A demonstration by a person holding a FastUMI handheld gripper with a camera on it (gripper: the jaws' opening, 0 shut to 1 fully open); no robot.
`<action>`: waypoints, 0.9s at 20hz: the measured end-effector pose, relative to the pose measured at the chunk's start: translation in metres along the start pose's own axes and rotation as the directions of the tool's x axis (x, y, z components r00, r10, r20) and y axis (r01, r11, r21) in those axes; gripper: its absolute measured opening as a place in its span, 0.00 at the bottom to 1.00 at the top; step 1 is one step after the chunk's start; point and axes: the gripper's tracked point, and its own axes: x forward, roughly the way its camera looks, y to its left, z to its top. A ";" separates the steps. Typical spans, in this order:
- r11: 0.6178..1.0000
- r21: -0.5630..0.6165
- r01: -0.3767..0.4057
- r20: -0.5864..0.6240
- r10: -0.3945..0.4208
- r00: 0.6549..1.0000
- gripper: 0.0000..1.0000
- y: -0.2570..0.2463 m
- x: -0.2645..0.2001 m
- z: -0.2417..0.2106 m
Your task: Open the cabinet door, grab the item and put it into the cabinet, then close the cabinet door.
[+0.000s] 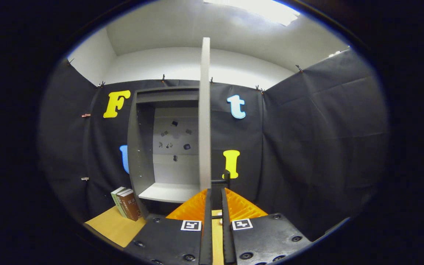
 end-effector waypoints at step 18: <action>0.995 0.007 -0.099 -0.501 0.089 0.861 0.41 0.195 -0.027 -0.244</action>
